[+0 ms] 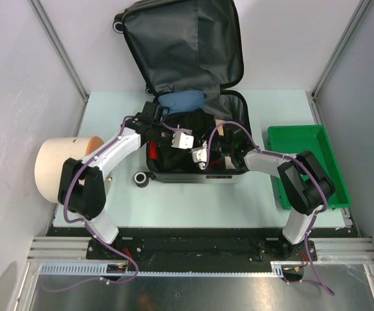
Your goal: Open, take out, and arrange the luggage
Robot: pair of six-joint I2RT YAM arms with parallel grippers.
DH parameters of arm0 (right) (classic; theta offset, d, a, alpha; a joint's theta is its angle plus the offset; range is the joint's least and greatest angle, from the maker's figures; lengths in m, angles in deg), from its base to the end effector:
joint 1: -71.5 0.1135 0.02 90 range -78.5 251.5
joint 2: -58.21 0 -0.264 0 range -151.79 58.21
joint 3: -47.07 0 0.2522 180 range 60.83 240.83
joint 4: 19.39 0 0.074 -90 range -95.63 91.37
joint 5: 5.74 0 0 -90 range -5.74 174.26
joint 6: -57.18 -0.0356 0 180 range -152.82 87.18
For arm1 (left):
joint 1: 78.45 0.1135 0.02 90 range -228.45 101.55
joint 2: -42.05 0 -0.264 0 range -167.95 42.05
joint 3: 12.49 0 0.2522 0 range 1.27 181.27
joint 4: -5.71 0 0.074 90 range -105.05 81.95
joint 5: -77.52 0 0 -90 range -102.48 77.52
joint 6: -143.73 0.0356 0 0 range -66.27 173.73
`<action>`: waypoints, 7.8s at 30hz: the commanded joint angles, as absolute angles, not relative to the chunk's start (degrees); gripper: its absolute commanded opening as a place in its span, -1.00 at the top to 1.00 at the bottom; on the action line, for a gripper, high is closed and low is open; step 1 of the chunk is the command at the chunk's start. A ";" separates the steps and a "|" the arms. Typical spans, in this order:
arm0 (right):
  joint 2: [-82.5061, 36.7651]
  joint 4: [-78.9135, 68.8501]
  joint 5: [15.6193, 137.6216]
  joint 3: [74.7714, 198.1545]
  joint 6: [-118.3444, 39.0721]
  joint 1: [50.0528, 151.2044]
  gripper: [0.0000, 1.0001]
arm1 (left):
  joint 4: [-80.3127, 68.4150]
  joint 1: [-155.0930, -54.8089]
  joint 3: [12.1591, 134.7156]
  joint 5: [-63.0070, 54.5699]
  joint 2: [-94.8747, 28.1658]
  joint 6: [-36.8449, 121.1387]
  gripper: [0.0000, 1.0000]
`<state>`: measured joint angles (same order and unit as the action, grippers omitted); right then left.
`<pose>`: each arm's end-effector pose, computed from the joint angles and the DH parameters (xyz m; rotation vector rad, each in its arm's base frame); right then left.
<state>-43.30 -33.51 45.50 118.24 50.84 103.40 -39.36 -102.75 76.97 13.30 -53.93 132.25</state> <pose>0.3177 0.2240 0.2164 -1.7082 0.5363 -0.0193 0.3253 -0.1639 0.2643 1.9529 1.3189 -0.1056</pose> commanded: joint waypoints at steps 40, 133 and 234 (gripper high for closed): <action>-23.36 -37.01 48.58 121.30 36.87 82.17 1.00 | -38.55 -89.09 85.82 27.15 -43.11 97.50 -0.91; -16.67 73.04 55.31 123.50 71.86 28.97 -0.91 | -37.85 -97.26 84.33 26.98 -49.27 95.03 -0.95; -44.80 43.63 59.39 127.54 17.74 54.52 -0.24 | -34.15 -96.91 88.80 18.38 -55.24 79.22 -1.00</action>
<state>-43.48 50.23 67.31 128.31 27.21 46.01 -35.58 -97.39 83.37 21.82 -54.30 84.75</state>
